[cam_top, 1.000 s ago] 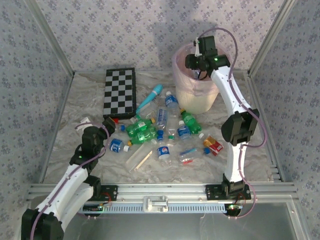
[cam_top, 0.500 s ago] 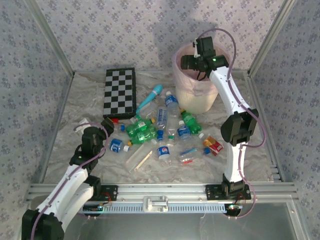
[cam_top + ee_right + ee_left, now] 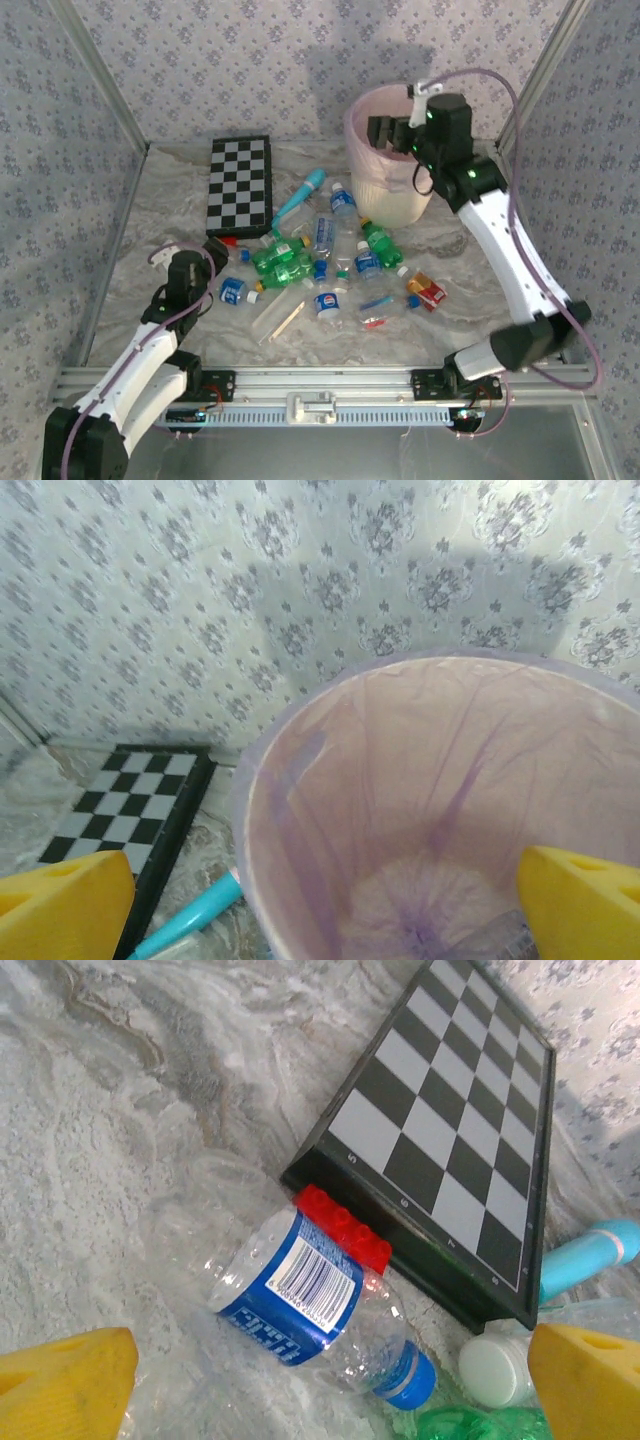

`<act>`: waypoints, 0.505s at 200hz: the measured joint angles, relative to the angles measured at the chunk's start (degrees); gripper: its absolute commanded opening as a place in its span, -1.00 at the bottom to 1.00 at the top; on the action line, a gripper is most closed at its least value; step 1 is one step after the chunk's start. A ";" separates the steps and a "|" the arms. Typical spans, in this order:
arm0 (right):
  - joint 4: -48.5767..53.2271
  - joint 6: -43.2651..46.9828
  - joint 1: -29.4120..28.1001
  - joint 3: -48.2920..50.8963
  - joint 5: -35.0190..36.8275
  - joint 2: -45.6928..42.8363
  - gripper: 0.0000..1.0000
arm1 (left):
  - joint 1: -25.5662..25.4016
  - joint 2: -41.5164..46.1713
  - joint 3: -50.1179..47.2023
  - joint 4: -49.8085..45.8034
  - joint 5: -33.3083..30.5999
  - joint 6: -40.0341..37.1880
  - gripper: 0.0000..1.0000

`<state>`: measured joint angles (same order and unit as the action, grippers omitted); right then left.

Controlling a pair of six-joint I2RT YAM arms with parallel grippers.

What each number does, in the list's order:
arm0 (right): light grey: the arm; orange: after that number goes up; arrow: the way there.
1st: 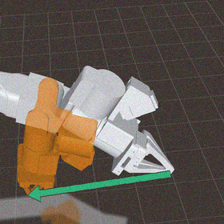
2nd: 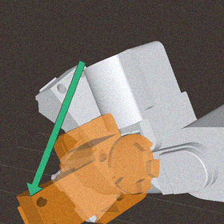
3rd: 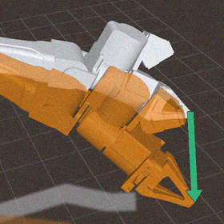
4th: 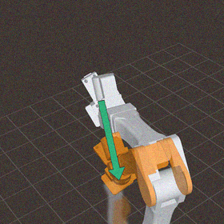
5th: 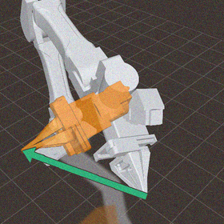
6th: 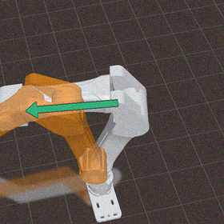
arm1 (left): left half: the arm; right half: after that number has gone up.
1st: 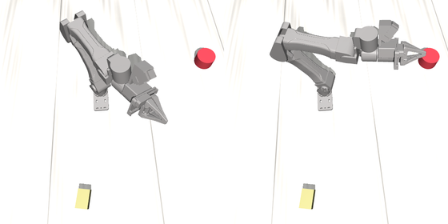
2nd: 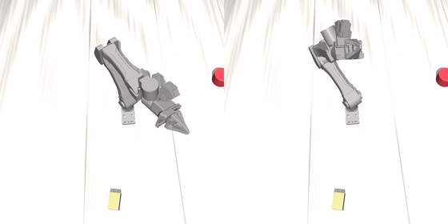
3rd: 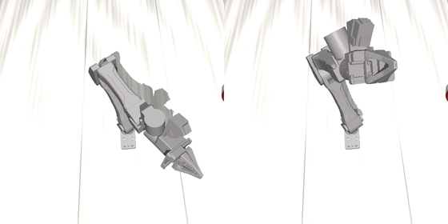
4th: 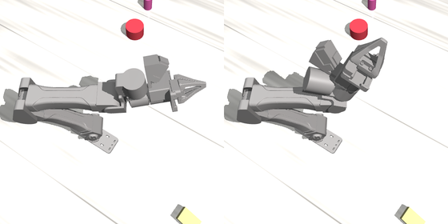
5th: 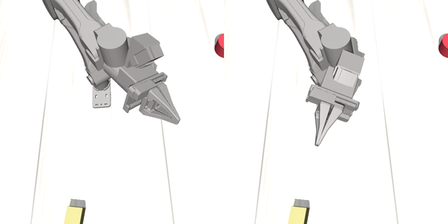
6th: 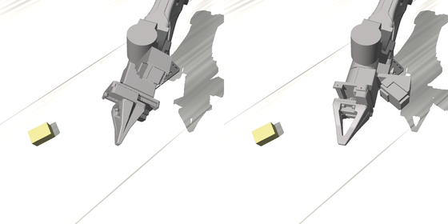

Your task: Put the plastic bottles in the bin

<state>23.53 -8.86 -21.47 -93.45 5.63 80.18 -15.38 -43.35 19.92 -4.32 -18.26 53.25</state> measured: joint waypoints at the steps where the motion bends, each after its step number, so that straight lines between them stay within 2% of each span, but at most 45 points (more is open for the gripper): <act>1: -0.24 -0.07 0.00 0.42 -0.02 -0.33 1.00 | 0.00 -0.13 0.24 -0.37 0.04 0.07 1.00; 53: -9.18 -4.70 -0.50 26.64 -0.46 -16.33 1.00 | -0.57 -1.64 8.31 -11.65 1.51 6.64 1.00; 101: -14.05 -10.49 -1.18 44.37 2.03 -25.27 1.00 | -6.12 1.38 8.96 -23.78 -1.25 15.78 1.00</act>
<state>9.47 -19.35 -22.65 -49.08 7.66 54.92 -21.50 -41.98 28.88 -28.10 -19.51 69.04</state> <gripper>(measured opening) 0.999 0.998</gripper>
